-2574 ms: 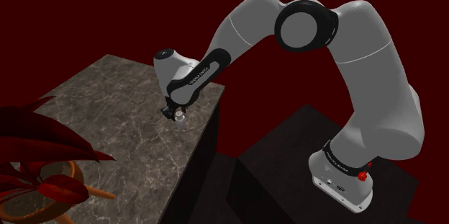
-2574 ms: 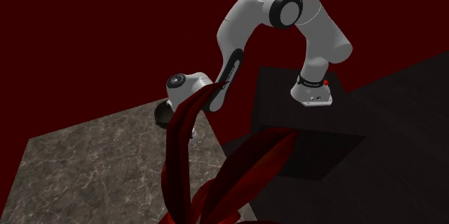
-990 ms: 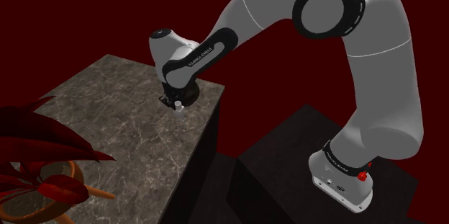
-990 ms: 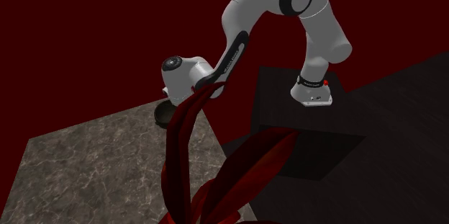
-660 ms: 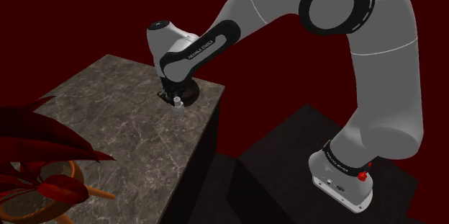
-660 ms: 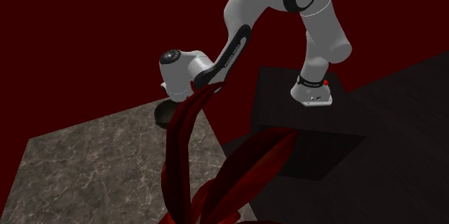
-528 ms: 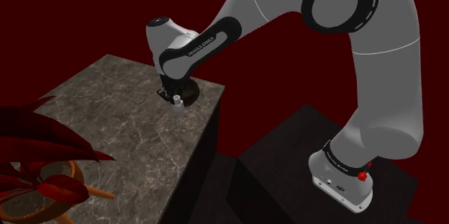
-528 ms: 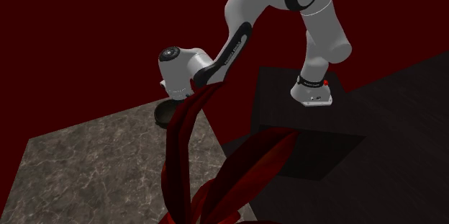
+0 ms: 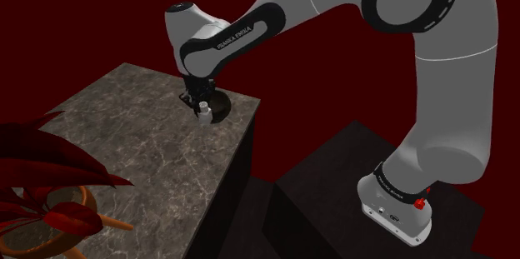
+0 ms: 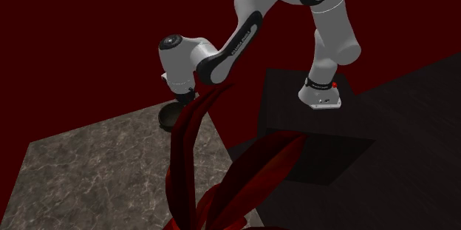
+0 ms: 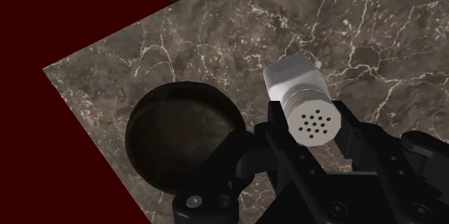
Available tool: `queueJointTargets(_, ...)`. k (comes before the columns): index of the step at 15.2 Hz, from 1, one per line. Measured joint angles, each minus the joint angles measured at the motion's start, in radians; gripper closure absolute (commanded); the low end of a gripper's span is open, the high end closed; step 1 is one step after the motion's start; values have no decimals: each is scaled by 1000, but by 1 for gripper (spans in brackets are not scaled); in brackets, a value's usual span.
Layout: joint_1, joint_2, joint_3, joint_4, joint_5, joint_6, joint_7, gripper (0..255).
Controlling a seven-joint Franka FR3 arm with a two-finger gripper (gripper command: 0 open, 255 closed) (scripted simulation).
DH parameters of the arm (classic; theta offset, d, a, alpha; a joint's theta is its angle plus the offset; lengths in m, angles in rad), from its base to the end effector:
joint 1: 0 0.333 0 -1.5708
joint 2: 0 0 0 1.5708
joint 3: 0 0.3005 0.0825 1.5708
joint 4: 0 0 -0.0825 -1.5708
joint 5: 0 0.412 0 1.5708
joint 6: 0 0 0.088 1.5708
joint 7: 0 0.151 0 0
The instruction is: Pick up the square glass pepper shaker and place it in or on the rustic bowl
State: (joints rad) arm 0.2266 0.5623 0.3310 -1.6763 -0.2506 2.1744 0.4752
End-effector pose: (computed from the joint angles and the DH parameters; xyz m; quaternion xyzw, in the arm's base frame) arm 0.5989 0.3372 0.2140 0.9956 0.0915 -0.0045 0.0193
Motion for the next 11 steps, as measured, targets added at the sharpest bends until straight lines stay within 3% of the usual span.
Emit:
queueJointTargets(4, -7, -14, 4, 29, 10, -42, -16, 255)
queueJointTargets(11, -64, 74, -25, 234, 13, -150, -137, 255)
